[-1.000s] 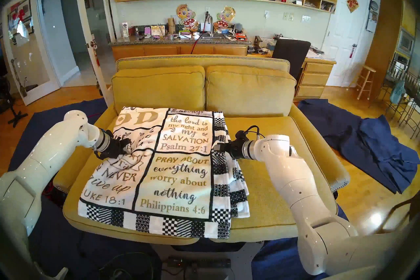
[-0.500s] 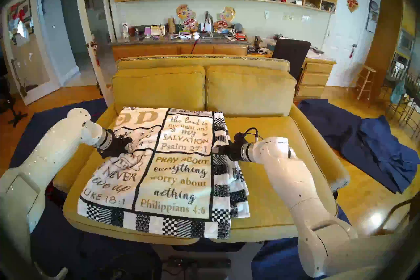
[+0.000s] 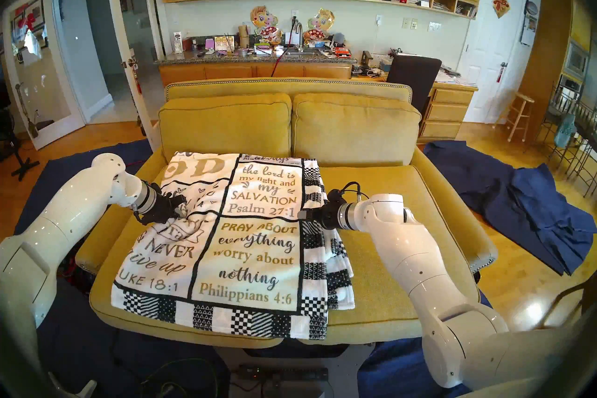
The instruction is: Fold the blanket in half twice
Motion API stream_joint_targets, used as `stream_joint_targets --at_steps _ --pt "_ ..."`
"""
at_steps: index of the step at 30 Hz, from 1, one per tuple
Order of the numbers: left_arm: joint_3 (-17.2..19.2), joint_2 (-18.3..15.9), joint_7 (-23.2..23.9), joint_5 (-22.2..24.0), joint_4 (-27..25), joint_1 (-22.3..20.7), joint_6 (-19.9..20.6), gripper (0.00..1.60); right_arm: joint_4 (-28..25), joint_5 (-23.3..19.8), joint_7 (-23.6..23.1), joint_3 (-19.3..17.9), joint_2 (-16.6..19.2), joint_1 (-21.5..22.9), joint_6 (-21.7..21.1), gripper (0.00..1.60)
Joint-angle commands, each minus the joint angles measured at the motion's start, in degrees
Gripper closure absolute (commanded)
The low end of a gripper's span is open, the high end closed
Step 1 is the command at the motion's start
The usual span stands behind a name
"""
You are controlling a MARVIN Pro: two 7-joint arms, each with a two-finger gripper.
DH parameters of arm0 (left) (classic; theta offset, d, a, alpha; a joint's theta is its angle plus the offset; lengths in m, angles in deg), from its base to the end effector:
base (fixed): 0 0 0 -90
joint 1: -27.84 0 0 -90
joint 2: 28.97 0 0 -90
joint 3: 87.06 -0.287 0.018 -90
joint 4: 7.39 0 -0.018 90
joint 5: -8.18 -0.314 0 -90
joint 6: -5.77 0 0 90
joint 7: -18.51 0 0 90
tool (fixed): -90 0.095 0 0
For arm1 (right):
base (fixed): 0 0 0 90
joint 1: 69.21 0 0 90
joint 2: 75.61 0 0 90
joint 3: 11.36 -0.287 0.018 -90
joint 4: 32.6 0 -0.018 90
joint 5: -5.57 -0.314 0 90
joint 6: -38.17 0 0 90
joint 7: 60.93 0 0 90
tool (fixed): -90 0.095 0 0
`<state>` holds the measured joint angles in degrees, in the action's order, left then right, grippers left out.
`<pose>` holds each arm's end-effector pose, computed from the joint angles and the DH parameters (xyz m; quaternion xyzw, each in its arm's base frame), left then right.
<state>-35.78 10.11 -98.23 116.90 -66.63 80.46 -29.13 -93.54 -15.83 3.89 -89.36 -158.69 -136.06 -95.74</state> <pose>0.4669 0.2290 -0.2935 0.9498 0.2244 0.1573 0.1512 0.4839 0.0605 -0.3718 -0.8956 -0.0878 -0.3134 0.3033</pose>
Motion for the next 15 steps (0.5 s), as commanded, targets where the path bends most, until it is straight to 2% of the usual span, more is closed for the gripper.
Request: stream_joint_targets --at_steps 1,2,3,4,5,8,15 --pt "-0.1 -1.3 1.9 -0.5 0.3 -3.1 -0.1 1.60 0.5 -0.4 -1.7 1.7 -2.5 2.2 1.3 0.12" --pt "-0.3 -1.3 2.1 -0.6 0.3 -3.2 -0.1 1.60 0.6 -0.4 -1.8 1.8 -2.5 2.3 1.5 0.41" --pt "-0.5 -1.3 2.3 -0.7 0.4 -3.3 -0.1 1.60 0.7 -0.4 -1.8 1.9 -2.5 2.4 1.6 0.56" --pt "-0.6 -1.3 2.6 -0.8 0.6 -3.4 -0.1 1.60 0.9 -0.5 -1.9 2.0 -2.5 2.5 1.7 0.90" --pt "-0.8 -1.3 2.8 -0.9 0.8 -3.5 -0.1 1.60 0.9 -0.4 -1.8 2.1 -2.4 2.5 1.8 0.99" --pt "-1.3 -1.3 3.6 -1.3 1.4 -4.0 -0.1 1.60 1.0 -0.5 -1.8 2.2 -2.1 2.5 1.9 1.60" --pt "-1.8 -1.2 5.1 -1.8 2.6 -4.6 -0.1 1.60 -1.5 -0.4 -0.9 1.7 -1.2 1.1 2.8 1.60"
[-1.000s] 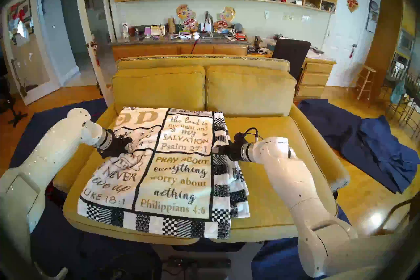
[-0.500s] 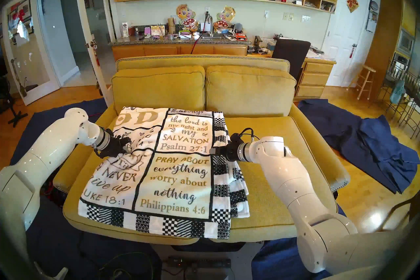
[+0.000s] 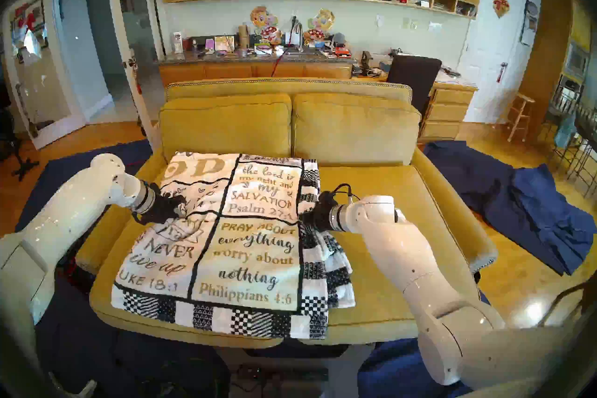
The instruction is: Fold the blanket in half twice
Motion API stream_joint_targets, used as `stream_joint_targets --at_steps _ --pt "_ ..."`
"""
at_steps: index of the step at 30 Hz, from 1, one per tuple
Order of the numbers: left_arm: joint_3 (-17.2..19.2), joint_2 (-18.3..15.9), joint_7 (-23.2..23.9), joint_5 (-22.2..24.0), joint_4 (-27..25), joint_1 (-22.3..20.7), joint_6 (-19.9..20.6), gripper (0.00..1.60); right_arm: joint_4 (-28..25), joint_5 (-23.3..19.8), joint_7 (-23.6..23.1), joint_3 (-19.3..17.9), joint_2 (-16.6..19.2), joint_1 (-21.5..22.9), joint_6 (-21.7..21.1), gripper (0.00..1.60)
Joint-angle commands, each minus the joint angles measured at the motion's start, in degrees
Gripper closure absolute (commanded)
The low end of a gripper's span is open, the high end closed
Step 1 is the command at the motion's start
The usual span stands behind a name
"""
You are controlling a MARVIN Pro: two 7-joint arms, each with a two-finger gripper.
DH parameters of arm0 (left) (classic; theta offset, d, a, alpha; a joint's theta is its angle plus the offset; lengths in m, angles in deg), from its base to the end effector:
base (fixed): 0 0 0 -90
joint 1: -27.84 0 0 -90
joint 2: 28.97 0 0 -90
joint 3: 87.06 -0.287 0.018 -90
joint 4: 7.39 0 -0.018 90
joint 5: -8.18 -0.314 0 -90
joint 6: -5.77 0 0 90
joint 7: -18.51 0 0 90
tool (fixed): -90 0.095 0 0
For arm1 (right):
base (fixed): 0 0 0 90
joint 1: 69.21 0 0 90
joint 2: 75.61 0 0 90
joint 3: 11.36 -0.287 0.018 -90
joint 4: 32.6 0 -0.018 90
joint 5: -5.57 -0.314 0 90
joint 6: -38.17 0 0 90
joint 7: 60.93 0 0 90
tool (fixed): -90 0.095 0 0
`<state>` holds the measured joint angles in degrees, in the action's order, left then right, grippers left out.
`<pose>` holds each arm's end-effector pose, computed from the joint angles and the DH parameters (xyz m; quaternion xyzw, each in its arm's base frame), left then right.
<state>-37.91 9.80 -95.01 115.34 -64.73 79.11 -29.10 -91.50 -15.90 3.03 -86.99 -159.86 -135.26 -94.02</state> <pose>0.4676 0.2354 -0.2957 0.9502 0.2216 0.1586 0.1510 0.4822 0.0816 -0.3775 -0.8909 -0.1056 -0.3094 0.3155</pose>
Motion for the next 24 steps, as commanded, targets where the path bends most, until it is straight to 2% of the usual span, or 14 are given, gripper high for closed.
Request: stream_joint_targets --at_steps 1,7,8,10,11,12,13,16,22,24 --pt "0.6 -0.7 1.8 -0.2 0.9 -3.4 -0.1 1.60 -4.6 -0.2 0.2 -0.9 0.3 -0.2 1.3 1.60" --pt "1.6 -1.1 2.5 0.2 1.5 -4.0 -0.1 1.60 -9.5 0.1 -0.1 -1.7 2.5 -0.7 2.4 1.60" --pt "1.8 -1.3 2.6 0.4 1.6 -4.1 -0.1 1.60 -8.6 0.1 -0.4 -1.9 2.6 0.1 3.0 1.60" --pt "2.3 -1.6 2.9 0.5 1.8 -4.4 -0.1 1.60 -11.1 0.0 -0.5 -2.3 3.3 -0.5 3.2 1.60" --pt "2.4 -1.7 3.0 0.6 1.9 -4.6 -0.1 1.60 -10.6 0.0 -0.7 -2.4 3.5 0.0 3.5 1.60" --pt "2.8 -2.0 3.2 0.8 2.0 -4.7 -0.1 1.60 -12.5 0.0 -0.5 -2.7 4.0 -0.6 3.5 1.60" --pt "3.0 -2.2 3.3 1.0 2.0 -4.9 -0.1 1.60 -11.6 0.0 -0.8 -2.9 4.0 0.0 3.8 1.60" --pt "4.1 -2.9 3.7 1.5 2.2 -5.7 -0.1 1.60 -14.6 0.1 -0.6 -3.7 5.1 -0.6 4.2 1.60" --pt "6.1 -4.5 4.3 2.4 2.2 -6.9 -0.1 1.60 -16.9 0.1 -1.2 -4.9 6.6 -0.3 5.3 1.60" --pt "6.7 -5.0 4.6 2.7 2.1 -7.2 -0.1 1.60 -19.6 0.2 -1.2 -5.4 7.2 -1.0 5.4 1.60"
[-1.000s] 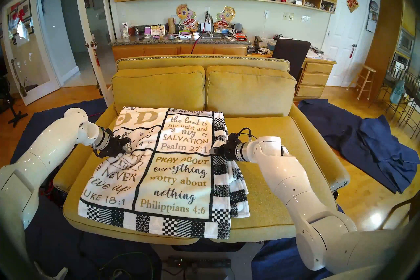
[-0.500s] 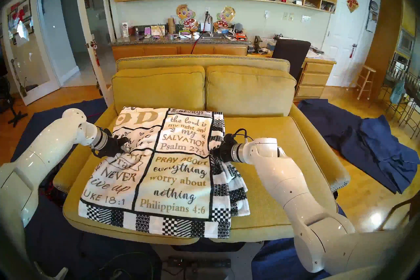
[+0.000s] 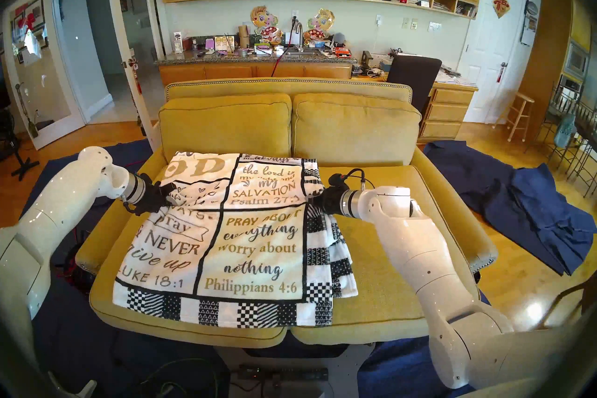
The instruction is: Fold the blanket in half twice
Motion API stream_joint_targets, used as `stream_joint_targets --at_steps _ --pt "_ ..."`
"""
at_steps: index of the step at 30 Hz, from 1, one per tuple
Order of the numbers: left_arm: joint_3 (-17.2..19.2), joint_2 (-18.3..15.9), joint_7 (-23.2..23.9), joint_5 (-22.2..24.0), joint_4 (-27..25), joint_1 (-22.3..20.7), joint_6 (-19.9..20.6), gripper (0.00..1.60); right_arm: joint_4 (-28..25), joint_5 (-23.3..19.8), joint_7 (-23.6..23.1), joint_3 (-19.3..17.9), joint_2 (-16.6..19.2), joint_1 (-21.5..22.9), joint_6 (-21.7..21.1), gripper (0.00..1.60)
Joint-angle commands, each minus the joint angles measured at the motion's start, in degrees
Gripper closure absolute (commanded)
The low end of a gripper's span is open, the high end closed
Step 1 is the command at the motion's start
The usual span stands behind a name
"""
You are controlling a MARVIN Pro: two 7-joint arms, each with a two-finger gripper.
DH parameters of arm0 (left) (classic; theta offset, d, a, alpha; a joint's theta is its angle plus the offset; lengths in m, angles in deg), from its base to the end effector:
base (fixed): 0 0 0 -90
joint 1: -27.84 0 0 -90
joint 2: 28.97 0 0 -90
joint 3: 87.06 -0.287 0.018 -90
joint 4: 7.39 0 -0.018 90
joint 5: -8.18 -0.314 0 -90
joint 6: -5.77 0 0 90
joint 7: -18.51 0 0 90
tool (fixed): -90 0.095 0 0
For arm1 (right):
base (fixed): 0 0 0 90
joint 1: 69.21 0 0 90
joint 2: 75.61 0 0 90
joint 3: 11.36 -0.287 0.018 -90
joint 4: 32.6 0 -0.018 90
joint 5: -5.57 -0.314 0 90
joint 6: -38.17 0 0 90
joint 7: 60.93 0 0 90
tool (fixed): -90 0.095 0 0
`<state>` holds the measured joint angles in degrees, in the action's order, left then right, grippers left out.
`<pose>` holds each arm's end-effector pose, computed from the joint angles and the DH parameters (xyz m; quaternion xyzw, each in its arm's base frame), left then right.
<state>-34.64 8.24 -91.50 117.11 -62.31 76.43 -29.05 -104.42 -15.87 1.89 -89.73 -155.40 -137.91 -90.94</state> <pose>0.4805 0.2621 -0.2563 0.9255 0.2525 0.2049 0.1941 0.4905 0.0491 -0.3140 -0.8499 -0.1319 -0.4132 0.2992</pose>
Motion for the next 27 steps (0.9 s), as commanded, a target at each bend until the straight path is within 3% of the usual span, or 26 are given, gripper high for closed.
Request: stream_joint_targets --at_steps 1,17,19,20,27 --pt "3.7 -3.6 1.2 1.1 -0.3 -4.7 -0.2 1.60 -5.9 0.1 -0.3 -2.8 2.8 2.1 2.6 1.60" --pt "8.0 -6.7 3.6 4.2 -1.8 -7.0 -0.2 1.60 -17.2 0.0 -2.2 -5.5 5.5 1.0 4.1 1.60" --pt "8.5 -7.0 3.8 4.4 -2.1 -7.4 -0.2 1.60 -16.1 0.0 -2.6 -5.6 5.4 1.9 4.4 1.60" --pt "8.8 -7.2 3.9 4.7 -2.2 -7.5 -0.2 1.60 -18.5 0.0 -2.5 -5.8 5.7 1.3 4.2 1.60" --pt "10.6 -8.6 4.8 5.8 -3.8 -8.8 -0.2 1.60 -21.0 0.0 -3.1 -6.1 5.8 2.5 4.7 1.60"
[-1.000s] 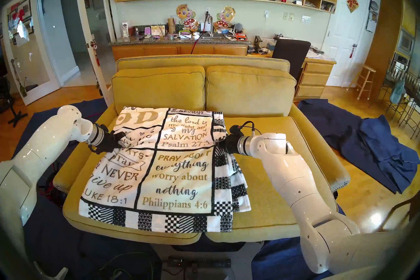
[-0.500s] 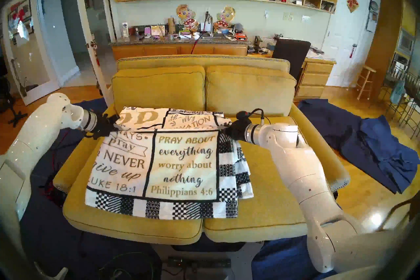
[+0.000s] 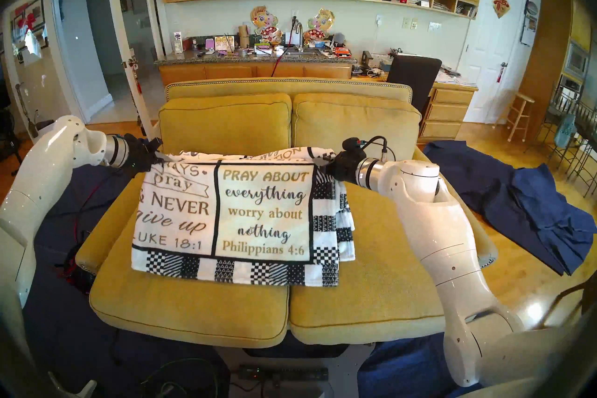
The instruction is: Fold the blanket in half twice
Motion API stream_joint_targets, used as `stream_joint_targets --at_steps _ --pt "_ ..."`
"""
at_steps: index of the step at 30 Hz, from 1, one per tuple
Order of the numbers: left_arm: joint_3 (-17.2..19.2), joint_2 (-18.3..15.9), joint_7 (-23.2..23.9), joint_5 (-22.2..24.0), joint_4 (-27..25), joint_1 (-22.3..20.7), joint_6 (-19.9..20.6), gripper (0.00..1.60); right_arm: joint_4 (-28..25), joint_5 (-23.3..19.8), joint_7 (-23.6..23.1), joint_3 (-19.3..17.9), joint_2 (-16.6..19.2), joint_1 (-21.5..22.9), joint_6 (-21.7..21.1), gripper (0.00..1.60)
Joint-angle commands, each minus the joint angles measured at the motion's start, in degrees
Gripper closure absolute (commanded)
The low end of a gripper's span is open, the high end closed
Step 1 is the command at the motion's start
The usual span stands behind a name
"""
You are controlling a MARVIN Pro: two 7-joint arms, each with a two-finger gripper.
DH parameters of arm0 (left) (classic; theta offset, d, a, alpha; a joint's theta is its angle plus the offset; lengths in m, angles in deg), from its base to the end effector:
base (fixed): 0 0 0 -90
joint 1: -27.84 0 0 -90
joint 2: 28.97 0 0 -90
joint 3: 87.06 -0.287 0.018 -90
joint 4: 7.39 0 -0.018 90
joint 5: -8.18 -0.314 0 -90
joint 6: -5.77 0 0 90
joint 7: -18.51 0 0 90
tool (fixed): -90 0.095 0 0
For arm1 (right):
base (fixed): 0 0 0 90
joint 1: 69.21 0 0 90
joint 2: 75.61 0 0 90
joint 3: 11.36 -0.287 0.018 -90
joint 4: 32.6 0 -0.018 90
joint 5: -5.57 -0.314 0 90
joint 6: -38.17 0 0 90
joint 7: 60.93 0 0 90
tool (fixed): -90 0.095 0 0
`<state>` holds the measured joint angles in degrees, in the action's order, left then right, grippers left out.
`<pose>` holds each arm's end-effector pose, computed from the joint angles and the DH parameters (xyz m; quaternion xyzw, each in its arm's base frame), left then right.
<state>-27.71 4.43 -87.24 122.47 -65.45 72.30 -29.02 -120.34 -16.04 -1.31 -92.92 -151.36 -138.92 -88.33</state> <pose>0.4976 0.2807 -0.1553 0.8721 0.2515 0.3052 0.2881 0.4857 0.0308 -0.2111 -0.7715 -0.1898 -0.5333 0.2905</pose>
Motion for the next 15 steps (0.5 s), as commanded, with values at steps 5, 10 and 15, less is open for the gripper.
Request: stream_joint_targets --at_steps 5,10,15 --pt "5.0 -5.7 1.2 1.3 -2.6 -5.6 -0.2 1.60 -9.5 0.3 0.2 -3.1 2.1 4.0 2.0 1.60" --pt "6.3 -6.7 1.7 2.0 -4.2 -6.5 -0.2 1.60 -11.9 0.3 0.1 -3.2 2.1 5.5 2.2 1.60" --pt "7.9 -8.0 2.1 2.7 -5.6 -7.4 -0.2 1.60 -14.6 0.5 0.1 -3.2 2.2 7.2 2.2 1.60"
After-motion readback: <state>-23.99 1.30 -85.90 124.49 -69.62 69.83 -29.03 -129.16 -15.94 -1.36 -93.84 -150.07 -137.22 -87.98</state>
